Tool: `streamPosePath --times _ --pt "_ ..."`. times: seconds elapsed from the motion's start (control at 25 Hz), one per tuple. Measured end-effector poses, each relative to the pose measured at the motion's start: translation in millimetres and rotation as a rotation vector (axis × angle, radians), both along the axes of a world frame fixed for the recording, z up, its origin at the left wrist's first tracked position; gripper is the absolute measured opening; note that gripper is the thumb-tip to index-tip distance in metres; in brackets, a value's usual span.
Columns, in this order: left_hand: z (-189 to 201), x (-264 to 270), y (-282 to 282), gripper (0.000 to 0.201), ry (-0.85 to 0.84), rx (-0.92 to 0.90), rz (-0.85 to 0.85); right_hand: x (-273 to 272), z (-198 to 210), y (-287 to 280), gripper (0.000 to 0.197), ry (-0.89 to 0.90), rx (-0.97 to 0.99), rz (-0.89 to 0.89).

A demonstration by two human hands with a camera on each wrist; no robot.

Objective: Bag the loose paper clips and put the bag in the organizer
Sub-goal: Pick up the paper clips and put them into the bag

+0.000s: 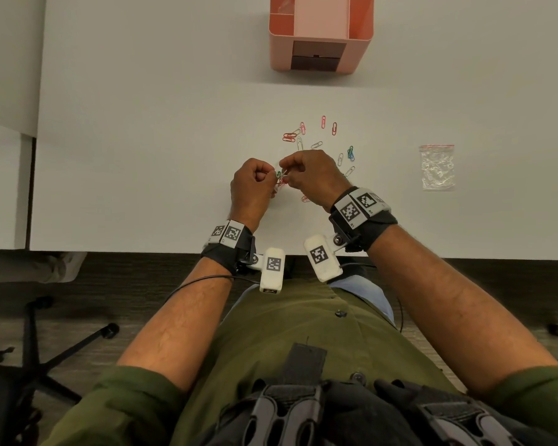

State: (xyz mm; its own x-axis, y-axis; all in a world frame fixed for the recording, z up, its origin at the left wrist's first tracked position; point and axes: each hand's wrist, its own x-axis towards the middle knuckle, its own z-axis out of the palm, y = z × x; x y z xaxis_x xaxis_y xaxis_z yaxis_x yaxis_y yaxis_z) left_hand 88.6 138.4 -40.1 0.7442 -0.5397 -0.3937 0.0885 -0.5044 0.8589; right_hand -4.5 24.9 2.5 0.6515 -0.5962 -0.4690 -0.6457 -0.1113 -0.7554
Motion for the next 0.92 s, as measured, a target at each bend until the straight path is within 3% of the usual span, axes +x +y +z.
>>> streamPosePath --times 0.32,0.44,0.6,0.76,0.92 --pt "2 -1 2 0.007 0.008 0.010 0.012 -3 -6 0 0.031 -0.104 0.159 -0.047" --pt "3 0 4 0.009 0.004 0.017 0.010 -4 -8 4 0.030 -0.156 0.113 -0.135" --pt "3 2 4 0.008 0.001 0.027 0.013 -8 -13 2 0.021 -0.076 -0.066 -0.148" --pt "8 3 6 0.008 0.006 -0.003 0.013 -6 -17 5 0.019 0.078 -0.070 -0.042" --pt "15 6 11 0.008 -0.004 -0.034 0.030 4 -10 10 0.020 0.062 -0.085 0.009"
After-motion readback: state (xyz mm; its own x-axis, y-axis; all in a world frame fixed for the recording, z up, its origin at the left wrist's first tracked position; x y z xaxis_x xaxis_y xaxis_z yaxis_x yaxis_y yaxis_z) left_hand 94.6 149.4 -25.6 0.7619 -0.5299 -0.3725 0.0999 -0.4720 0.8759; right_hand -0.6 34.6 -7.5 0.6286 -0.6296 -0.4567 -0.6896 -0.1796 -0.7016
